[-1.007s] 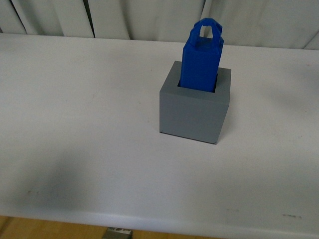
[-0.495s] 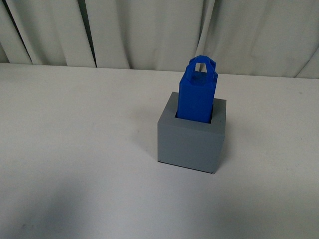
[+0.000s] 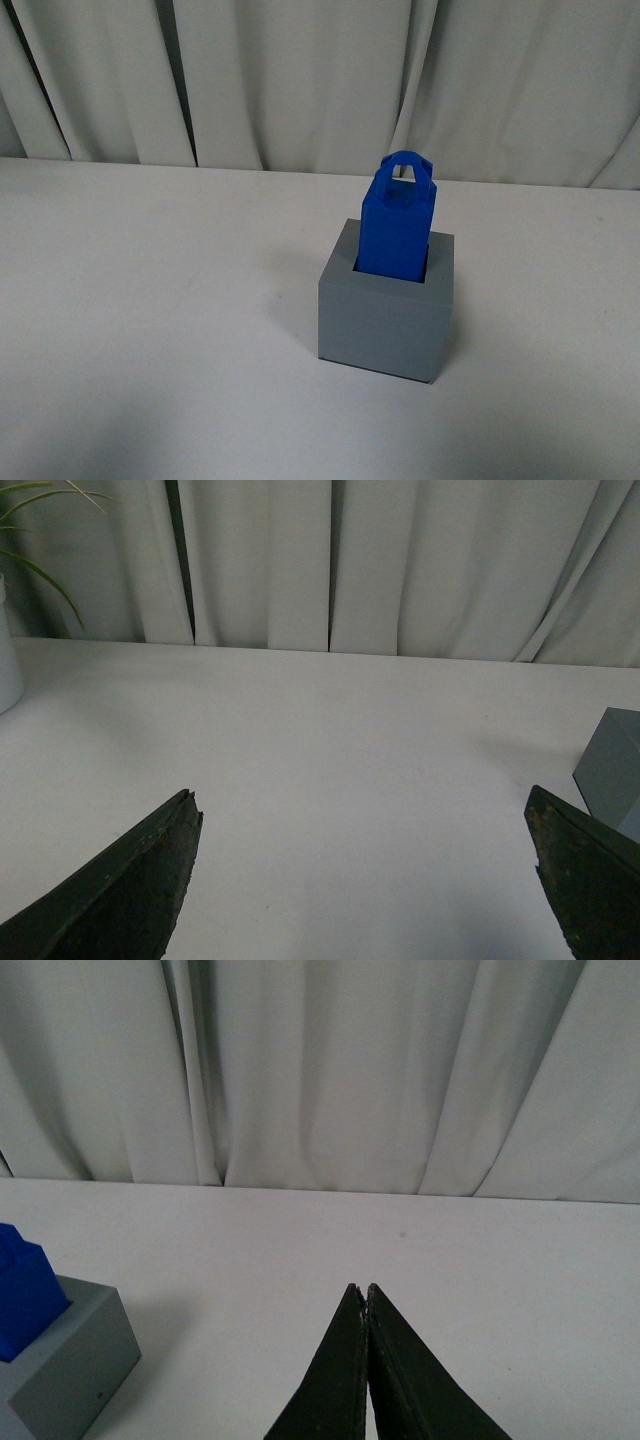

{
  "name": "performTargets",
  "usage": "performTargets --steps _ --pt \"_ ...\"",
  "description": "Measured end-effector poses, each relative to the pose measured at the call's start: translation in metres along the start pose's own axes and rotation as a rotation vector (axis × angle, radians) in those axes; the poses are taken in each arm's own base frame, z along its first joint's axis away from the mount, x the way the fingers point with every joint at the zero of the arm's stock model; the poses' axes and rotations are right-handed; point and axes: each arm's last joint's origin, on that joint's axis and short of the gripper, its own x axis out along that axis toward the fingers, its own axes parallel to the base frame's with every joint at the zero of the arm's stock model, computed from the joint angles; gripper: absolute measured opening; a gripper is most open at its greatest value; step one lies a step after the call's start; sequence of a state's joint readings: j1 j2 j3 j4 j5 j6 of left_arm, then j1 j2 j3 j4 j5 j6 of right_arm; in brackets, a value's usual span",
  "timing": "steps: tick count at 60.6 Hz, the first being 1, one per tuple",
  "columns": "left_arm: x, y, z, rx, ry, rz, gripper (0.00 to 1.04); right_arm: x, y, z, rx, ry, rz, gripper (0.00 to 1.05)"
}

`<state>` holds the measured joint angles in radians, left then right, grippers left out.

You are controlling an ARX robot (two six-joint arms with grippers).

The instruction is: Insert blue part into gray base

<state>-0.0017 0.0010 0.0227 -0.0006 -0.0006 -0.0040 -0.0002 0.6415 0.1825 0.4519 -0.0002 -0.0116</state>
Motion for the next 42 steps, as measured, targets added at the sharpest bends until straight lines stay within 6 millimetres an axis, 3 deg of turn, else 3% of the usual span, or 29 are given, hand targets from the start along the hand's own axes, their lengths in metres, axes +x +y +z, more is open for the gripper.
performTargets --steps 42 --pt "0.0 0.0 0.0 0.0 0.0 0.0 0.98 -0.03 0.0 -0.03 0.001 -0.004 0.0 0.01"
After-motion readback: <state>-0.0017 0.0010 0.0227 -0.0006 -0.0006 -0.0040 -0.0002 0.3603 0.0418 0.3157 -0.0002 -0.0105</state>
